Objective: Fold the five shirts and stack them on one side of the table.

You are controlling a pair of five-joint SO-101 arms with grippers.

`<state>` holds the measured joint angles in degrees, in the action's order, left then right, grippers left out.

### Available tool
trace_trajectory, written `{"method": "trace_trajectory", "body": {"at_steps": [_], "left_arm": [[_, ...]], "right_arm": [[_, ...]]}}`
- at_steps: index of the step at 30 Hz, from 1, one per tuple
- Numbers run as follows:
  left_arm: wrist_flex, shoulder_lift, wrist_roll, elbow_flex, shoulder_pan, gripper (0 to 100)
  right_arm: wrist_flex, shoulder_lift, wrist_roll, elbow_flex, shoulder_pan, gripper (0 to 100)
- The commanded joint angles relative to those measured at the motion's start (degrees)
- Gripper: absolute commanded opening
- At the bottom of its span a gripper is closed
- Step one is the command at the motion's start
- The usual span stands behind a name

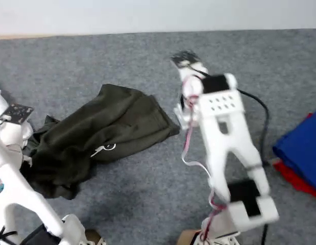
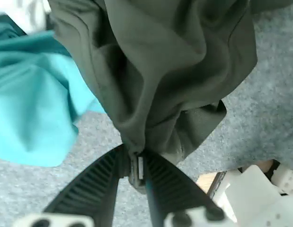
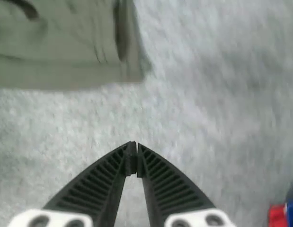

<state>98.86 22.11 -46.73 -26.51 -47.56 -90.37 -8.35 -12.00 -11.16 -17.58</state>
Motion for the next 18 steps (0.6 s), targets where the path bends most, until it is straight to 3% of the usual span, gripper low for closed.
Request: {"method": "trace_trajectory", "body": {"at_steps": [1,3,9,18], "left_arm": [[-0.5,2.4,-0.3,-0.2,-2.2,0],[-0.5,2.4,-0.3,-0.2,-3.4,0],[-0.5,2.4,-0.3,-0.2,-5.5,0],[-0.5,2.4,-0.1,-0.2,-5.5,0]], "right_arm": [[-0.4,-9.9,-3.1,-14.1,-2.9,1.6],[-0.5,-15.9,-3.1,-20.3,-3.6,3.0],[-6.2,-30.7,-2.1,-40.0,-5.8,21.0],[-9.8,-46.5,1.1,-62.2,-8.7,20.9]]}}
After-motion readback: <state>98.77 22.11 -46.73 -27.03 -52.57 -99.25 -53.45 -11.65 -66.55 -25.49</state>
